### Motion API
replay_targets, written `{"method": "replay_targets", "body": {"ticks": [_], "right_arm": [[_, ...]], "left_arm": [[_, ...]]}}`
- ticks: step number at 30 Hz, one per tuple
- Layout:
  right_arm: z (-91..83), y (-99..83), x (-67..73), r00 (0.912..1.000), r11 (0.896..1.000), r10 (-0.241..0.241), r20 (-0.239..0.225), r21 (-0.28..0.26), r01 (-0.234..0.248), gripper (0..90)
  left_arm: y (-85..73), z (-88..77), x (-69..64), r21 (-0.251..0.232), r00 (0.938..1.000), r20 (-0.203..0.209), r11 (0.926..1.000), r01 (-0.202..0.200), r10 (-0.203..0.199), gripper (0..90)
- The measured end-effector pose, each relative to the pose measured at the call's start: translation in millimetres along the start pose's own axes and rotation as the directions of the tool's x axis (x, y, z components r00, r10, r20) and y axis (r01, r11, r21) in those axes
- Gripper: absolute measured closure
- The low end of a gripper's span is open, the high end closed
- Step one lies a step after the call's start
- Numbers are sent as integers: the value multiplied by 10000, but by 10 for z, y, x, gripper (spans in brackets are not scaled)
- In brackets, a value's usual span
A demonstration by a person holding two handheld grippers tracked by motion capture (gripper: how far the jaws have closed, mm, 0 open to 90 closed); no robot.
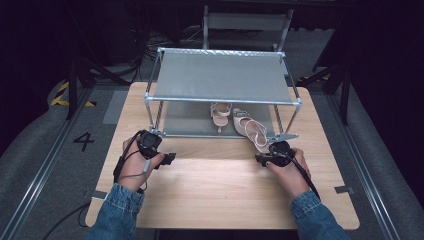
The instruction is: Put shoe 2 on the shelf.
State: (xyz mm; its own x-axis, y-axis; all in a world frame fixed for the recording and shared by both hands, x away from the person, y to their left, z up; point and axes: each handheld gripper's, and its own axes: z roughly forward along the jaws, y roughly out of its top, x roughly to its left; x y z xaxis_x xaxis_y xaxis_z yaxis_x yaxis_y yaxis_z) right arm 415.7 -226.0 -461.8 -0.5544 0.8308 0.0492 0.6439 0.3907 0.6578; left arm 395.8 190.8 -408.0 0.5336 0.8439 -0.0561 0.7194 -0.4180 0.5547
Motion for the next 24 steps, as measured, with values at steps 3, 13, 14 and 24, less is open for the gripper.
{"method": "replay_targets", "body": {"ticks": [3, 13, 14, 24], "right_arm": [[33, 9, -15, 9996, 9992, 245, -107, -319, -249, 581], [4, 115, 63, 9999, 9967, -75, -130, -813, 65, 766], [10, 129, 82, 9998, 9965, -22, -211, -834, 5, 765], [131, 346, 162, 9983, 9966, 27, -590, -822, -76, 768]], "left_arm": [[-16, -13, 13, 17, 10000, -12, 10000, 46, -46, 257], [-53, -26, 21, 25, 9999, -79, 9999, 150, -150, 257], [-57, -31, 26, 30, 9999, -78, 9999, 115, -115, 257], [-80, -42, 50, 19, 9997, -111, 9998, 203, -203, 257]]}}
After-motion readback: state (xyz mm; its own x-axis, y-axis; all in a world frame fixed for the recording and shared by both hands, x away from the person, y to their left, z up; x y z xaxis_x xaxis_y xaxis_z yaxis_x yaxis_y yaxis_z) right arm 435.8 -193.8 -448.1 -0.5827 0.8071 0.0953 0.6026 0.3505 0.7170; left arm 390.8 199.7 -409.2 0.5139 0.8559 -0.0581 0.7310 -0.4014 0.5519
